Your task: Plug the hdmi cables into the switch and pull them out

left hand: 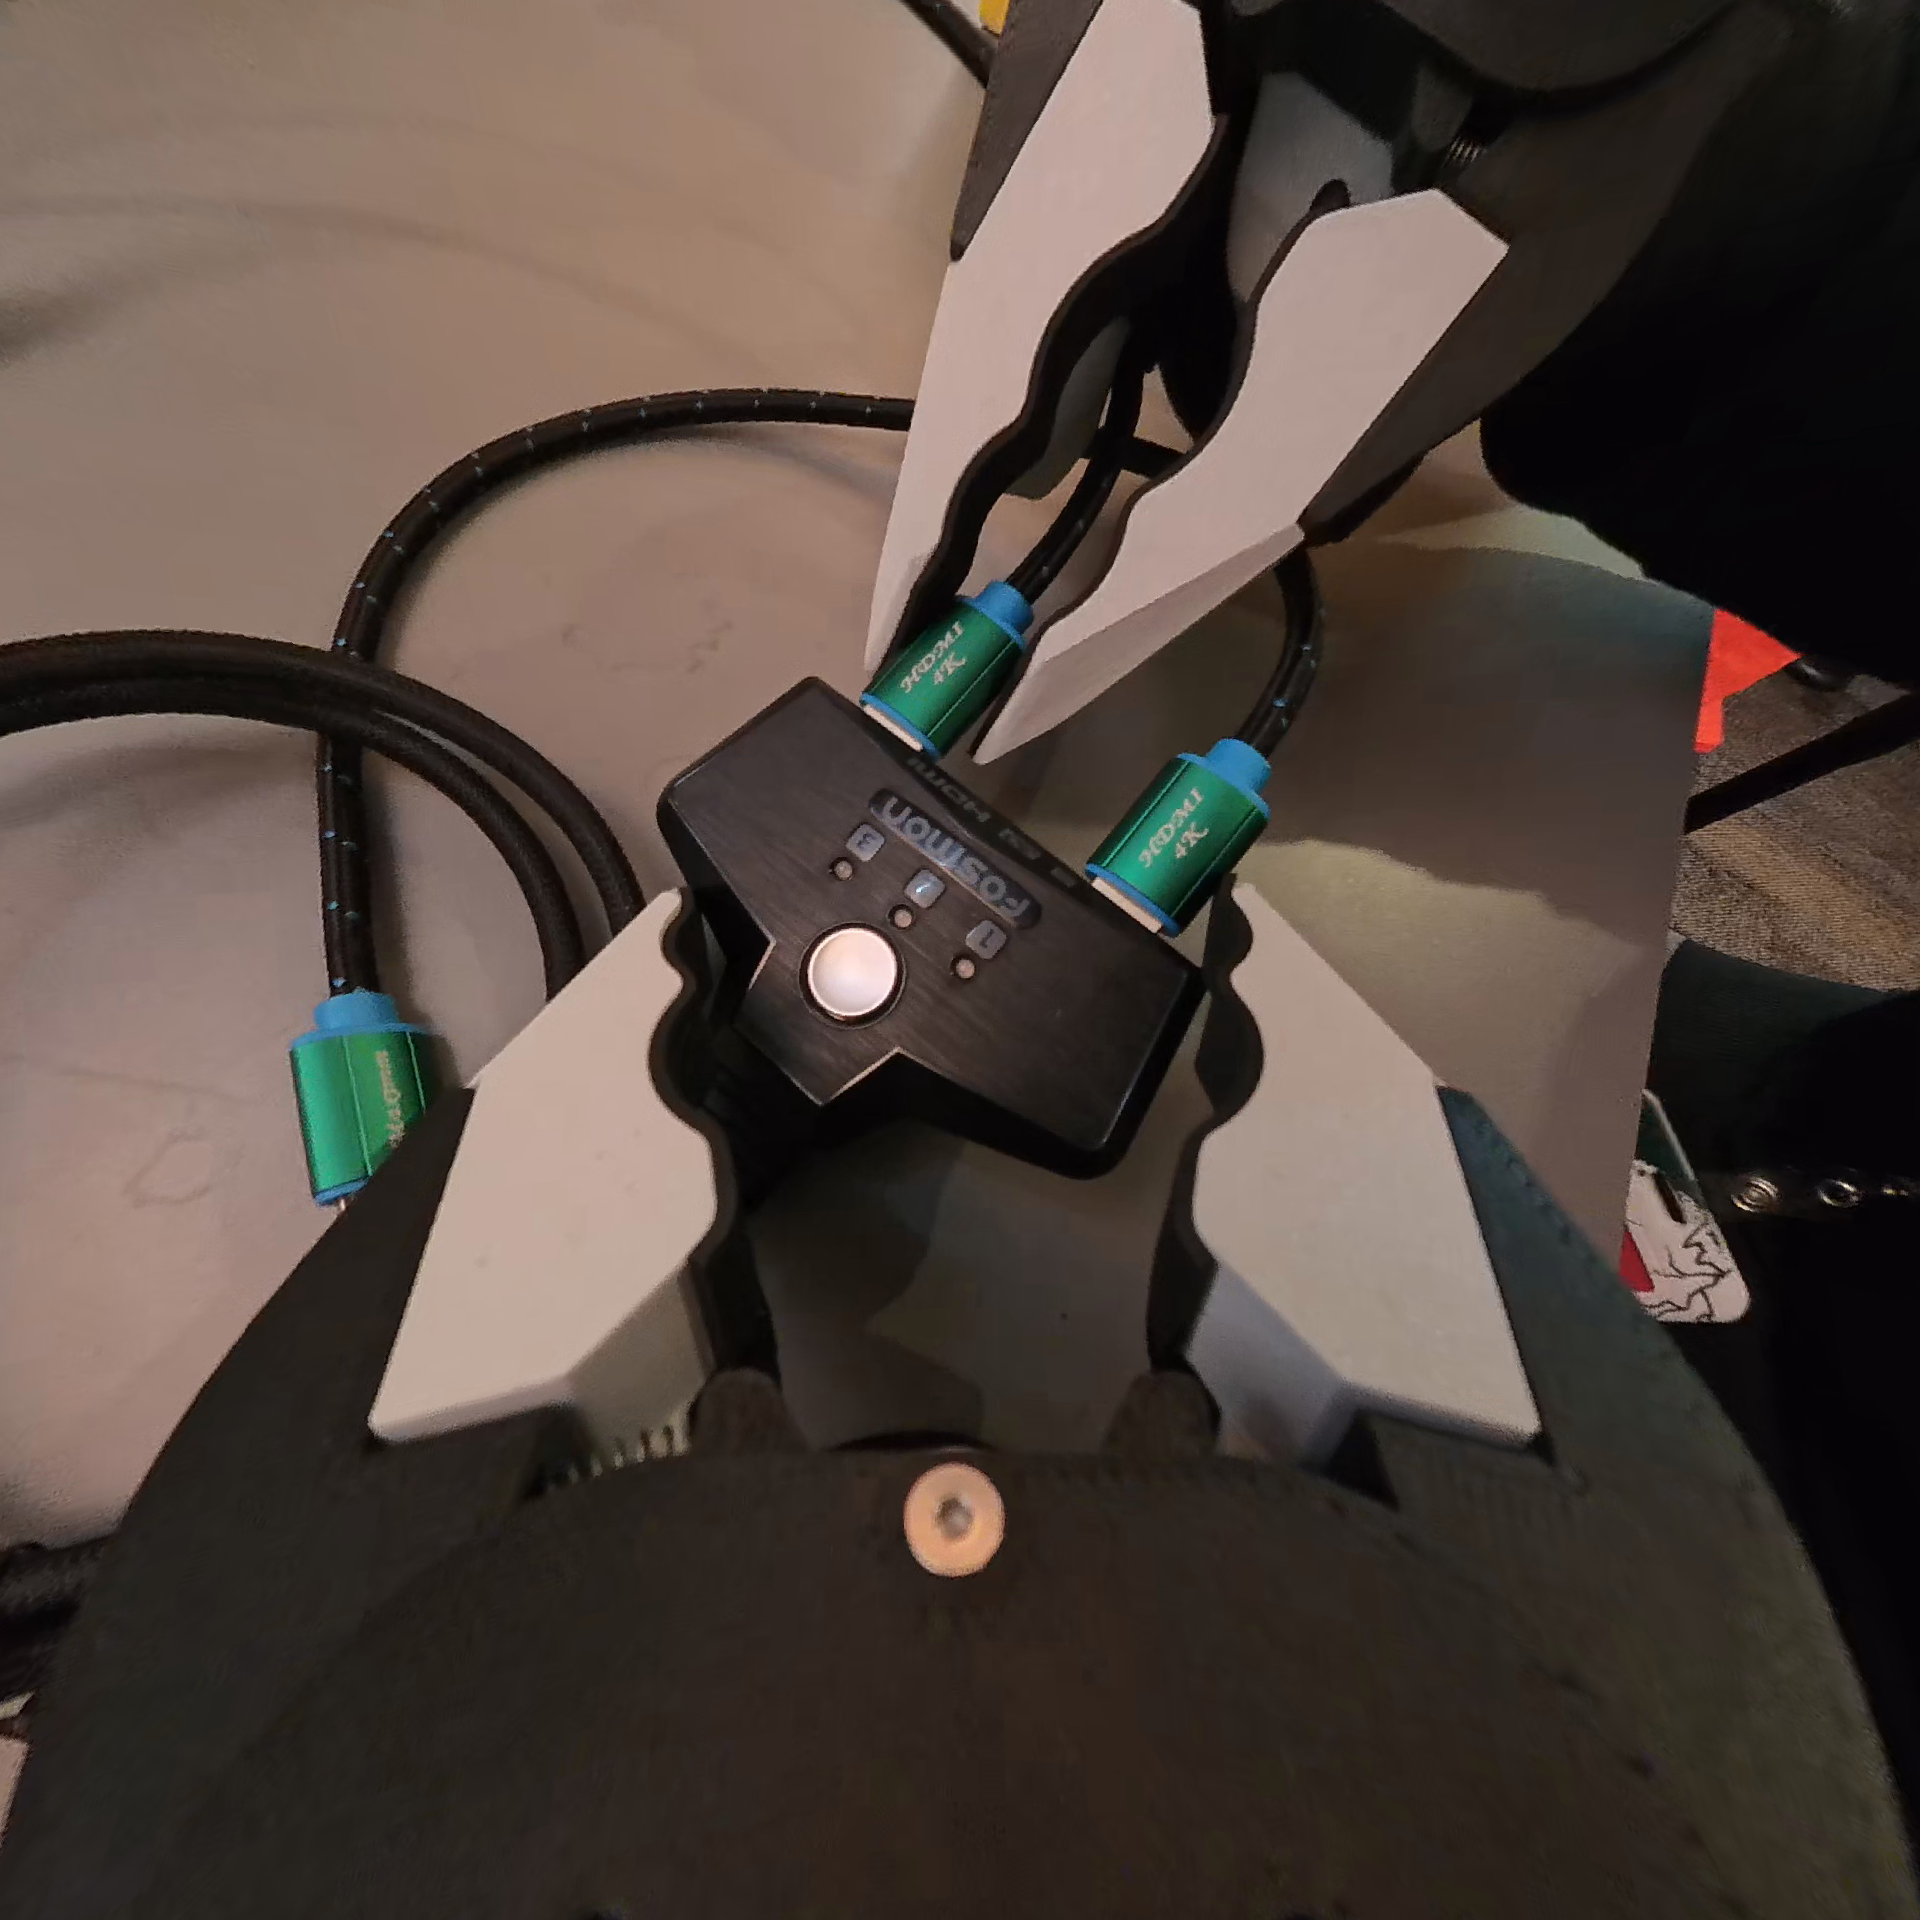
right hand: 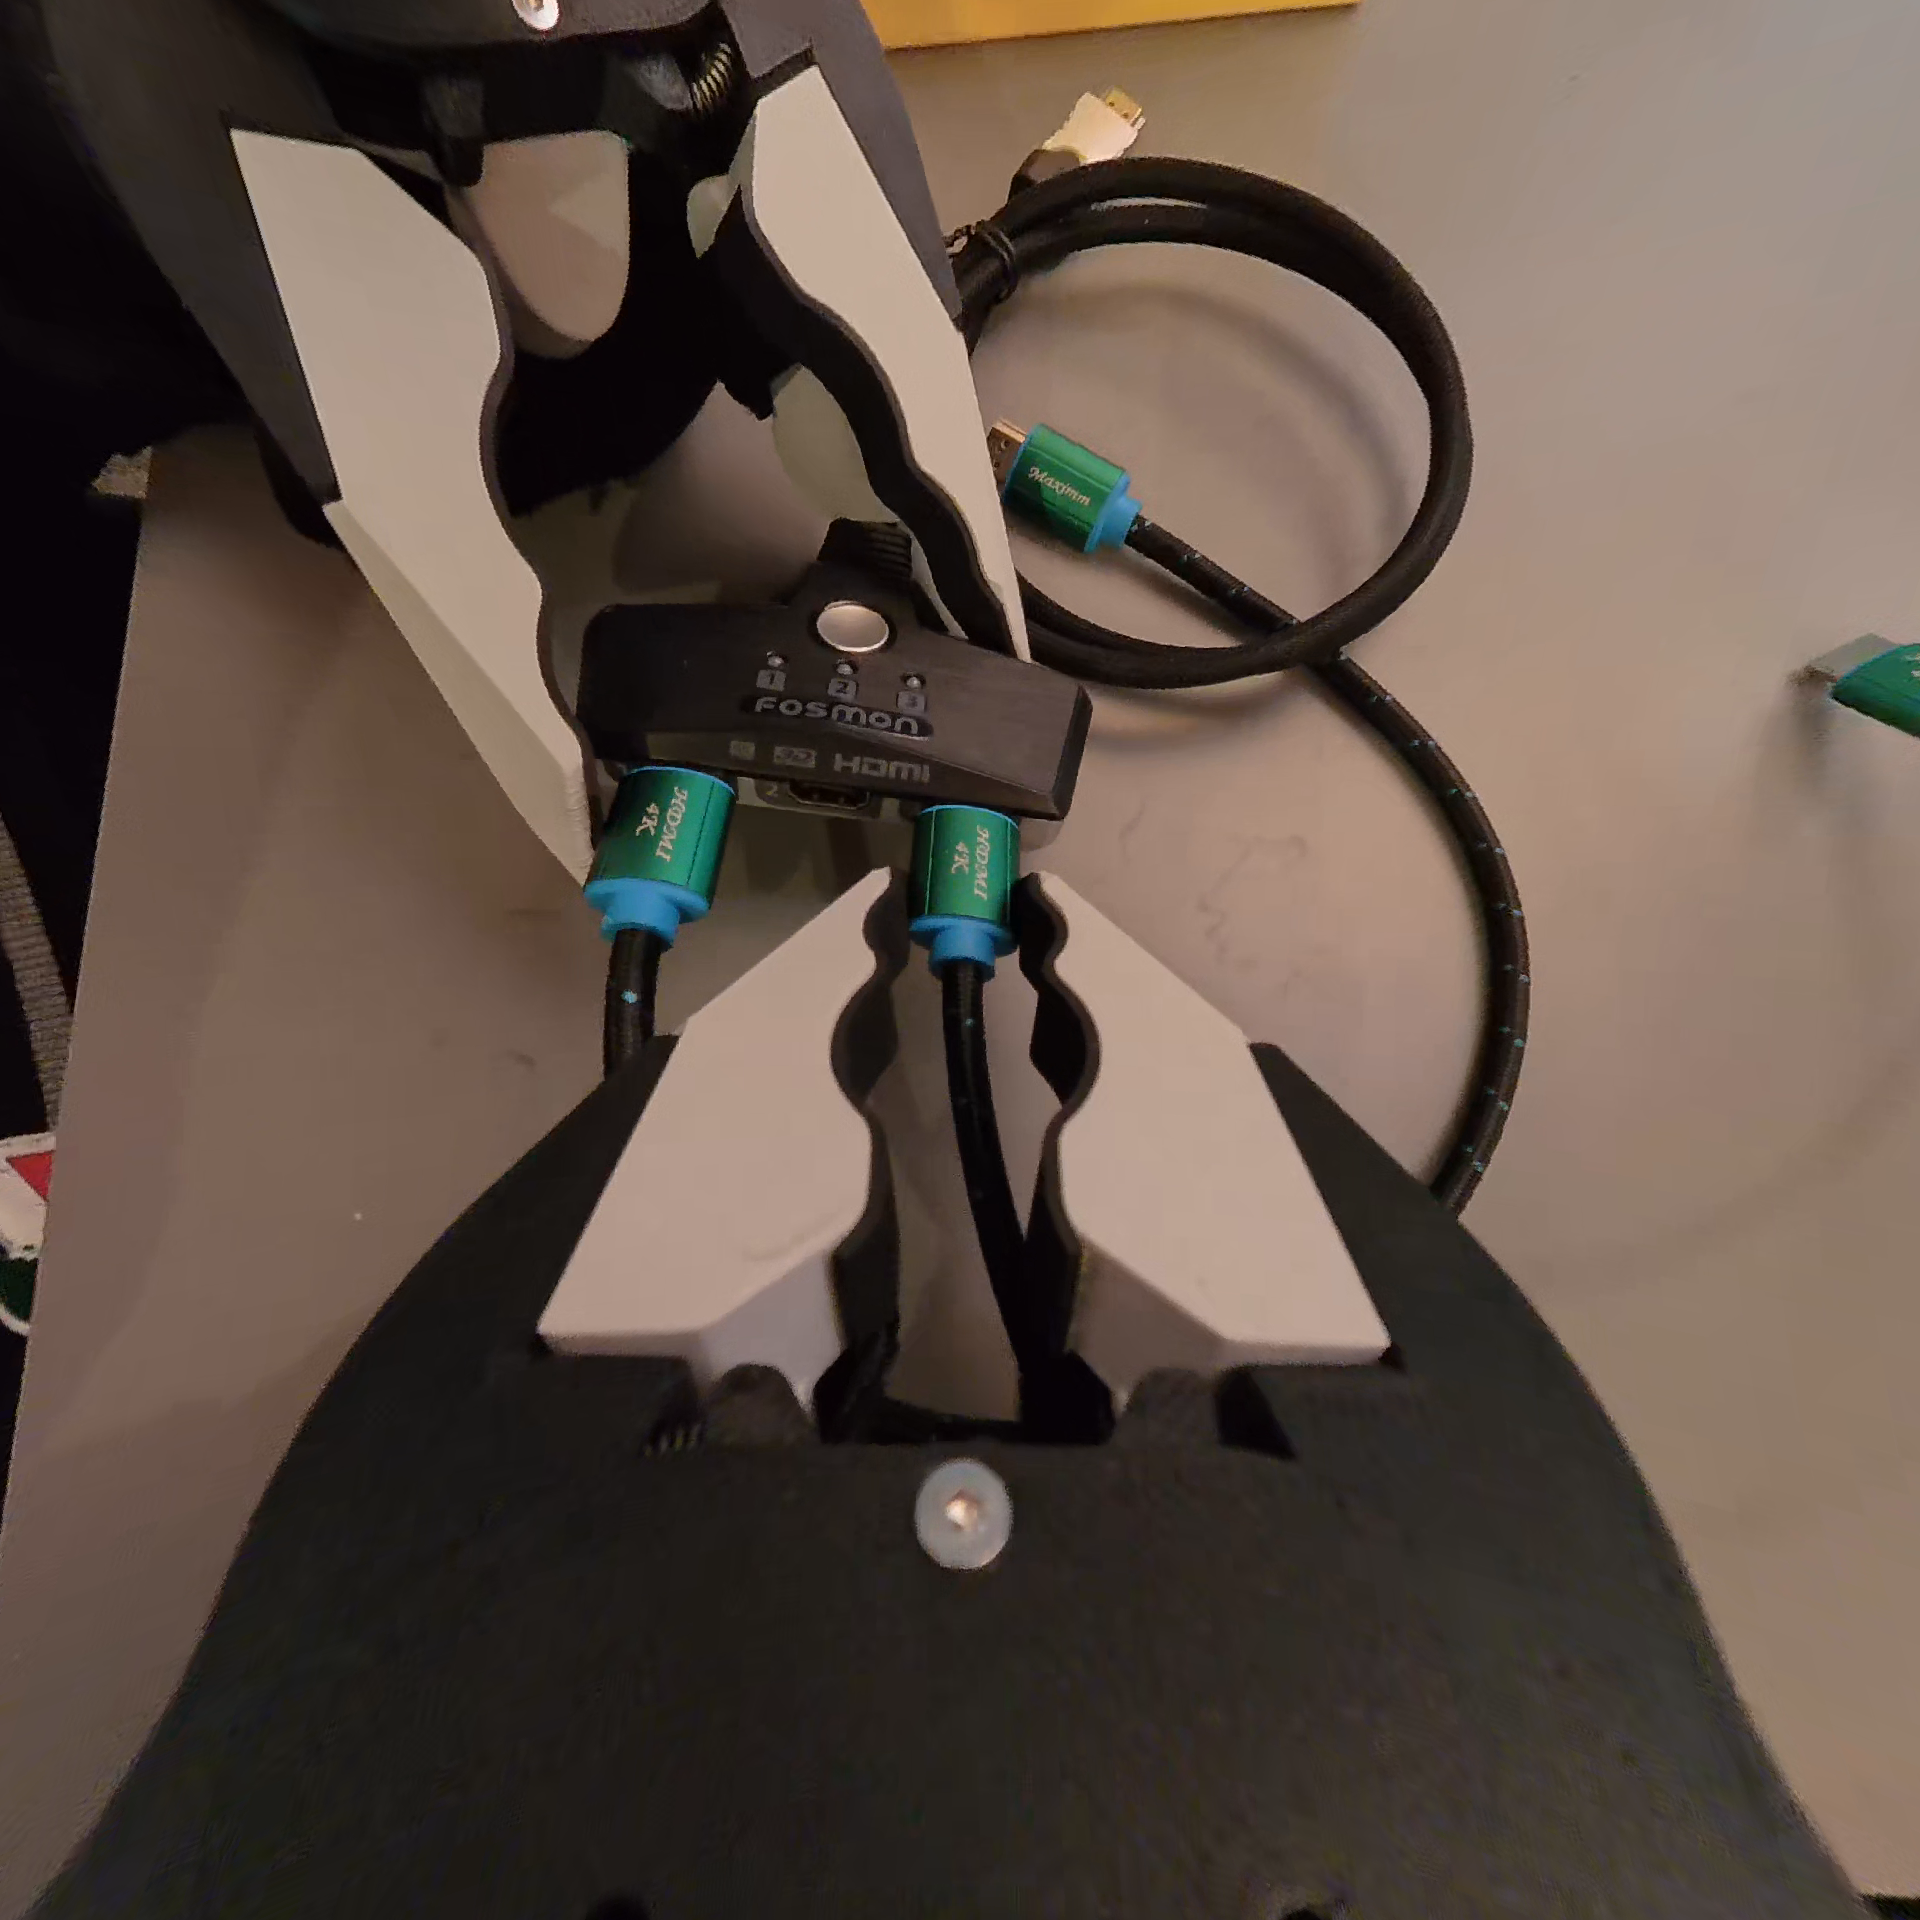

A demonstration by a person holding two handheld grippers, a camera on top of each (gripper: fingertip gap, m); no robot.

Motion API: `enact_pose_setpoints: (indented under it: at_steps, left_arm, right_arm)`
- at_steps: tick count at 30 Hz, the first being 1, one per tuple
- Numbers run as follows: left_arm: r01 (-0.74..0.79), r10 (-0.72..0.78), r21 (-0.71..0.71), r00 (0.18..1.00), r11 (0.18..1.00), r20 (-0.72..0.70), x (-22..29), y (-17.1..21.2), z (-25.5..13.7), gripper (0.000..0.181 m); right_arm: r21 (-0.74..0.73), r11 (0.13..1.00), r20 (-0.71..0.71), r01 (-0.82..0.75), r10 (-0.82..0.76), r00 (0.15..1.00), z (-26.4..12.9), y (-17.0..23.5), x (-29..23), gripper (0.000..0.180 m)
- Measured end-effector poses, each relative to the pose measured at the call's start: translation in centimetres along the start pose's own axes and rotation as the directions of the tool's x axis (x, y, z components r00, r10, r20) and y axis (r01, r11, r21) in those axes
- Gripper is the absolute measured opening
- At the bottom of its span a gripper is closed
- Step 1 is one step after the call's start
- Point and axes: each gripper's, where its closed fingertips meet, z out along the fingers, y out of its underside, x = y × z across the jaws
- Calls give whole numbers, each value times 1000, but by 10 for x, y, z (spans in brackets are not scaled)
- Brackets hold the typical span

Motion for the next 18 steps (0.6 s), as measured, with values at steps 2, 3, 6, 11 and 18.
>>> enact_pose_setpoints:
  at_steps: [2,3,6,11,18]
  left_arm:
    - [-12,12,-7,1000,1000,1,2,1,1,93]
    - [-17,17,-12,1000,1000,3,3,1,3,93]
    - [-26,26,-10,1000,1000,3,5,-1,5,93]
    - [-44,44,-11,999,999,-9,10,-1,7,92]
    - [-169,171,-82,985,982,11,24,4,19,93]
  right_arm:
    - [10,1000,3,-22,22,1000,0,0,-1,19]
    - [18,1000,7,-25,25,1000,-1,0,-2,21]
    - [22,1000,-2,-16,16,1000,-4,0,-6,31]
    - [-58,997,-136,46,-53,989,-7,8,1,39]
    - [-248,937,-200,246,-297,933,-9,12,-3,56]
